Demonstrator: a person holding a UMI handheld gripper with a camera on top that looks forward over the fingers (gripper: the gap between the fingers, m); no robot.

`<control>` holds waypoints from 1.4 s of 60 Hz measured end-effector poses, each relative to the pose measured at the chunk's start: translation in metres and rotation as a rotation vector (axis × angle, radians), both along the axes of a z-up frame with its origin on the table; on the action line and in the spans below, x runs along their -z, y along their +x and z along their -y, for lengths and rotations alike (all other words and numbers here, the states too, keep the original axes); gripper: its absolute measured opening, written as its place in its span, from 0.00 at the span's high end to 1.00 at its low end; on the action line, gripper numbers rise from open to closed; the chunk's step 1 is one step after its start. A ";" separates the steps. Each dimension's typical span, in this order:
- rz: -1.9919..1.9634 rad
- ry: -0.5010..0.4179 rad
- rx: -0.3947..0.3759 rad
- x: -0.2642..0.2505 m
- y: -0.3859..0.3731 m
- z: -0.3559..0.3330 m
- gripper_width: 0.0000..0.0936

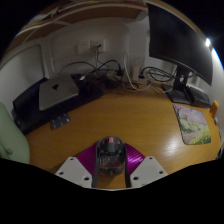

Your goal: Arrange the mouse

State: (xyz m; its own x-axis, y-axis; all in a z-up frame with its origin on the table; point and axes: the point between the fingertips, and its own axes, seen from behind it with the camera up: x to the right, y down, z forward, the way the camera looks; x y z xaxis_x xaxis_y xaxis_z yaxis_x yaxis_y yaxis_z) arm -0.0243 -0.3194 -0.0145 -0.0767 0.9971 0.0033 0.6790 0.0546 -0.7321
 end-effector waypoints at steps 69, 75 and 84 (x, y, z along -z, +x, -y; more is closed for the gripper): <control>-0.011 0.003 0.105 0.000 -0.096 -0.393 0.54; -0.011 0.004 0.087 0.001 -0.097 -0.392 0.43; 0.004 0.024 0.110 -0.013 -0.086 -0.403 0.09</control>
State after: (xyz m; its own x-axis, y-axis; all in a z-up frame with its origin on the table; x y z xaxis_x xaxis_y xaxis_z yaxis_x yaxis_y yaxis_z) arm -0.1101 0.0838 -0.0018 0.0329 0.9991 0.0268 0.6847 -0.0030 -0.7288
